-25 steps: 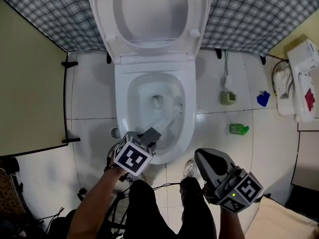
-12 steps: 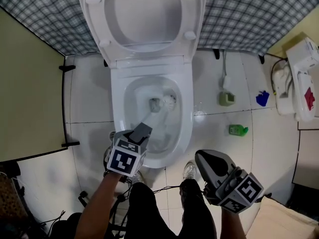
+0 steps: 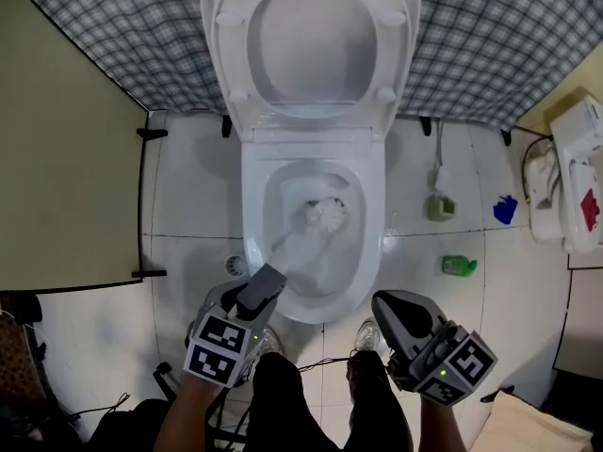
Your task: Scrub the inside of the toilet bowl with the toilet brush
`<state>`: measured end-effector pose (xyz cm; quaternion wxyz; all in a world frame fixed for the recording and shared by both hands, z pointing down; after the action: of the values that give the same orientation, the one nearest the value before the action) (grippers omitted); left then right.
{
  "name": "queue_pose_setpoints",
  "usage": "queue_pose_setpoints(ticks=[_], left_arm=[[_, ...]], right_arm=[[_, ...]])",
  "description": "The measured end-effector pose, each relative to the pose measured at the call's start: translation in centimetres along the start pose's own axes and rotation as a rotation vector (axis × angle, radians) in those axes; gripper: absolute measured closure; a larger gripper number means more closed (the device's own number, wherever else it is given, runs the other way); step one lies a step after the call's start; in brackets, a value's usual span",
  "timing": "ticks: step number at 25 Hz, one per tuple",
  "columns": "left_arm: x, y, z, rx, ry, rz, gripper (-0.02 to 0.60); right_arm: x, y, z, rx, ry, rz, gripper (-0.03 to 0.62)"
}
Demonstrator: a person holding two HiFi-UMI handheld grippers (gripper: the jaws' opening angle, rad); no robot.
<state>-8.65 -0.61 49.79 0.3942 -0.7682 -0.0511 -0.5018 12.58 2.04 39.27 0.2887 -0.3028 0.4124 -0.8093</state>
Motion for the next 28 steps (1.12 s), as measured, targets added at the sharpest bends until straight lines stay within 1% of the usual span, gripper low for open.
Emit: queue_pose_setpoints(ticks=[3, 6, 9, 12, 16, 19, 22, 24, 28], left_arm=[[-3.0, -0.7, -0.3, 0.004, 0.014, 0.063, 0.394], [-6.2, -1.7, -0.7, -0.017, 0.028, 0.141, 0.394], [-9.1, -3.1, -1.4, -0.069, 0.072, 0.190, 0.394], [-11.7, -5.0, -2.6, -0.115, 0.134, 0.206, 0.394], [-15.0, -7.7, -4.7, -0.224, 0.221, 0.240, 0.394], [-15.4, -10.9, -6.6, -0.318, 0.285, 0.210, 0.394], [-12.6, -15.5, -8.6, -0.407, 0.317, 0.117, 0.394], [-10.2, -18.2, -9.7, -0.452, 0.323, 0.052, 0.394], [-5.3, -22.0, -11.1, -0.495, 0.309, -0.057, 0.393]], right_arm=[[1.2, 0.0, -1.6, -0.012, 0.038, -0.004, 0.594], [2.3, 0.1, -3.3, -0.029, 0.085, -0.016, 0.593], [3.2, 0.2, -4.6, -0.046, 0.126, -0.031, 0.594], [4.0, -0.1, -6.1, -0.059, 0.164, -0.047, 0.593], [5.0, -0.3, -7.9, -0.070, 0.214, -0.083, 0.593], [5.7, -0.8, -8.5, -0.076, 0.233, -0.103, 0.593], [6.6, -2.1, -8.5, -0.082, 0.232, -0.121, 0.593], [6.9, -2.9, -8.5, -0.082, 0.229, -0.135, 0.594], [7.5, -4.0, -8.6, -0.088, 0.209, -0.155, 0.594]])
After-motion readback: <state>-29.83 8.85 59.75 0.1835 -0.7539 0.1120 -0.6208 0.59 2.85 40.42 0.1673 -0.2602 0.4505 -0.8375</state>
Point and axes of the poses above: the fingertips, and each gripper's own axes: x forward along the fingers, z to its right, y out of its top, the point moved 4 cm from there along -x, backward along the fingers, and after that the axes turned 2 degrees about -y, right-handed, at the moved point
